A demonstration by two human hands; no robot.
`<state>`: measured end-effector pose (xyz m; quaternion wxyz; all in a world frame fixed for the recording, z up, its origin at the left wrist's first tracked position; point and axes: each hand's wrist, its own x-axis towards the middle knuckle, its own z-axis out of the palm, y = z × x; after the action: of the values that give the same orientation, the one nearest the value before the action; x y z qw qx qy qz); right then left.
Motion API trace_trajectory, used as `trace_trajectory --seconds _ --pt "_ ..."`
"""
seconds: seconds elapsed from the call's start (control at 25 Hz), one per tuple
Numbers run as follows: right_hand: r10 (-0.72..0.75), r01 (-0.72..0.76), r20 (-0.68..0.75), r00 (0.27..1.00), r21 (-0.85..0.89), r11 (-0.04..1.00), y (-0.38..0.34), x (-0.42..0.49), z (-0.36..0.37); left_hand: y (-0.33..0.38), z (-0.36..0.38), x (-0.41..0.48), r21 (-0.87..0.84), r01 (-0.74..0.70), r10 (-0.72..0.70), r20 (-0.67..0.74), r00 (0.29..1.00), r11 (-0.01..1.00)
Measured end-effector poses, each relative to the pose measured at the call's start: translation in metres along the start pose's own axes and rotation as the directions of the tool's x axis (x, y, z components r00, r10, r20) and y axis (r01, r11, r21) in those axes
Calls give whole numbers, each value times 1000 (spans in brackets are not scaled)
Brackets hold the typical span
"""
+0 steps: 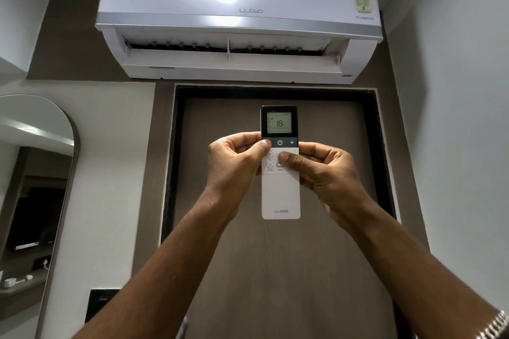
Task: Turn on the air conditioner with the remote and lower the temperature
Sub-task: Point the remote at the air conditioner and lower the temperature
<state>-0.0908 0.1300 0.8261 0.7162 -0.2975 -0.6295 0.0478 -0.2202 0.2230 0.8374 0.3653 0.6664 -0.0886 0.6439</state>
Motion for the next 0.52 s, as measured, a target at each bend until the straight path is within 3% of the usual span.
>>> trace_trajectory --seconds 0.52 --pt "2 -2 18 1000 -27 1000 7 1 -2 -8 -7 1 6 -7 7 46 999 1000"
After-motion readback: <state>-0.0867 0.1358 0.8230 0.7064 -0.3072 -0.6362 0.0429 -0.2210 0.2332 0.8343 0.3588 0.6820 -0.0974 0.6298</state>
